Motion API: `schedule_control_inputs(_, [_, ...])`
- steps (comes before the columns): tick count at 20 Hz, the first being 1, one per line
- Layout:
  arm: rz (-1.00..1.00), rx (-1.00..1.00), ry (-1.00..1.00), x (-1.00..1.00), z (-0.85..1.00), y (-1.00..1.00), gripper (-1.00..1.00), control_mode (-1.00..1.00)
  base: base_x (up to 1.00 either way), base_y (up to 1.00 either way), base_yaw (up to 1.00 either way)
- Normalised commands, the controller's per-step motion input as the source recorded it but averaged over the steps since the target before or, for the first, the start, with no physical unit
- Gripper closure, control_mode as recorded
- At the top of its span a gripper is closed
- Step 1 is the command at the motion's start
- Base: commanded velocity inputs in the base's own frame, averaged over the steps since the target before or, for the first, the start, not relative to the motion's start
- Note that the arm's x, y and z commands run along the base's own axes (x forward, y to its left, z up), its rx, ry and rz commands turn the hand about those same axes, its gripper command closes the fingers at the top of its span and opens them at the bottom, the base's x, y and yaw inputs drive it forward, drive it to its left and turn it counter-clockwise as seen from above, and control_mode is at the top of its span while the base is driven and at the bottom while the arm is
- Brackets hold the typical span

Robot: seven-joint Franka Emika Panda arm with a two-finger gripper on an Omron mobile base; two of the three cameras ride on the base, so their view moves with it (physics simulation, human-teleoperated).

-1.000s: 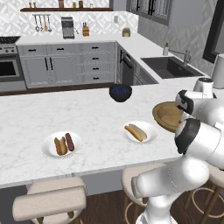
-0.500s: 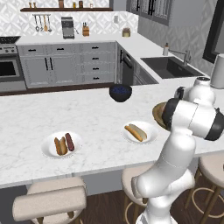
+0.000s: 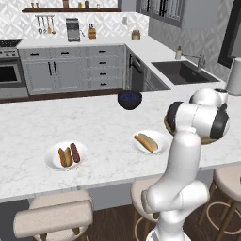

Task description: Place one bun and one sausage from the bowl on each plate.

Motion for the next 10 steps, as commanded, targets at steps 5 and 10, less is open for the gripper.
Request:
schedule_control_inputs(5, [0.07,0.00,0.00,0.08,-0.25,0.00,-1.00,-1.00,0.00,0.00,0.00])
schedule_control_inputs(10, [0.08,0.00,-0.06,0.07,0.12,0.00,-1.00,-1.00,0.00,0.00,0.00])
